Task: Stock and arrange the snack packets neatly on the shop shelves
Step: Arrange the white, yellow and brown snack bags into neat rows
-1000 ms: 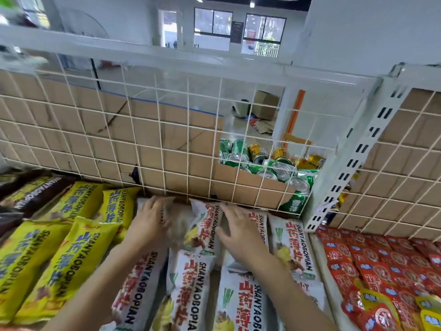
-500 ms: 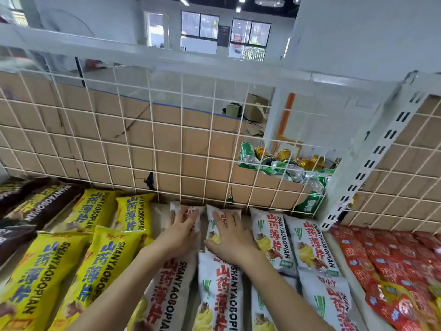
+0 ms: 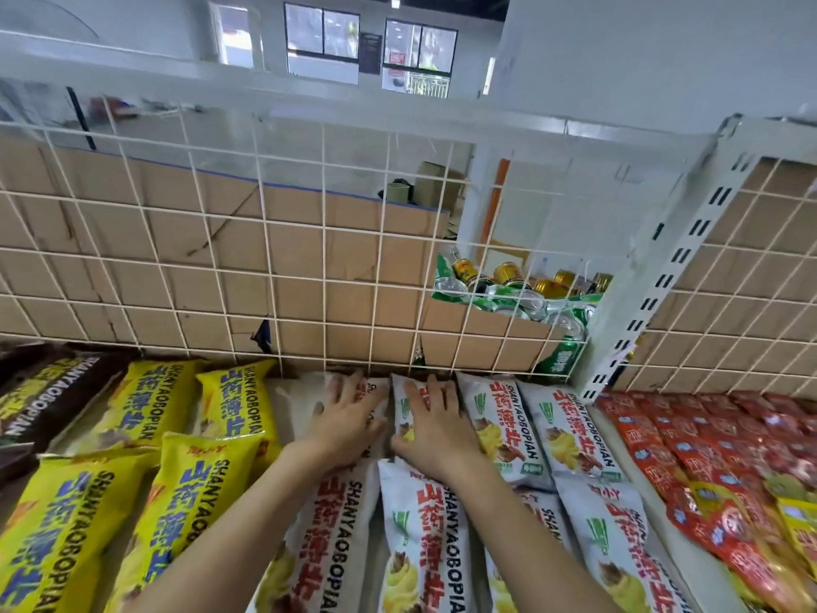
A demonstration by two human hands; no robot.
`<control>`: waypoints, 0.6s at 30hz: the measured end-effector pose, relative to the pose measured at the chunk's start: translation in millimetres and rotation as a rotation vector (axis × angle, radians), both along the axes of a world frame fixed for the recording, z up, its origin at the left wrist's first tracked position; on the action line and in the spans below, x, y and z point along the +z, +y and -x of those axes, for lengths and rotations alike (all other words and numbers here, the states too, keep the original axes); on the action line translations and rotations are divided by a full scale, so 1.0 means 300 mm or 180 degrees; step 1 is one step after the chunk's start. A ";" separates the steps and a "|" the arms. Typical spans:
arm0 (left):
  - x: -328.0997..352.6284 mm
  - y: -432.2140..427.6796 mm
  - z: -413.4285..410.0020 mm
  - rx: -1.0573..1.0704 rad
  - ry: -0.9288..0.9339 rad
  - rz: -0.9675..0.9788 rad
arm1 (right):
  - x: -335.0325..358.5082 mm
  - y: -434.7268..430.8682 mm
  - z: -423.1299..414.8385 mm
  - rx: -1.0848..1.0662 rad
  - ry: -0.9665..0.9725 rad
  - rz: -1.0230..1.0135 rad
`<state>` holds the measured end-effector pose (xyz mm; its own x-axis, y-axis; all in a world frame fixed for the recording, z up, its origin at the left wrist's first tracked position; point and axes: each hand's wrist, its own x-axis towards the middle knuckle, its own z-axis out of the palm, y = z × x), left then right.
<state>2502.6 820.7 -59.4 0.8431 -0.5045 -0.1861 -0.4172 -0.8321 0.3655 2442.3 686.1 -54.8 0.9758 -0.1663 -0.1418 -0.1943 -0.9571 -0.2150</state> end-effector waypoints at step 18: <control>-0.017 -0.036 -0.001 0.0396 -0.0264 0.0330 | 0.004 -0.025 -0.013 -0.0031 -0.0217 0.0127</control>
<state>2503.1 809.8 -64.6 0.9105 -0.4082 -0.0657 -0.3457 -0.8388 0.4207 2446.3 678.7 -53.6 0.9813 -0.1799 -0.0682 -0.1898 -0.9633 -0.1896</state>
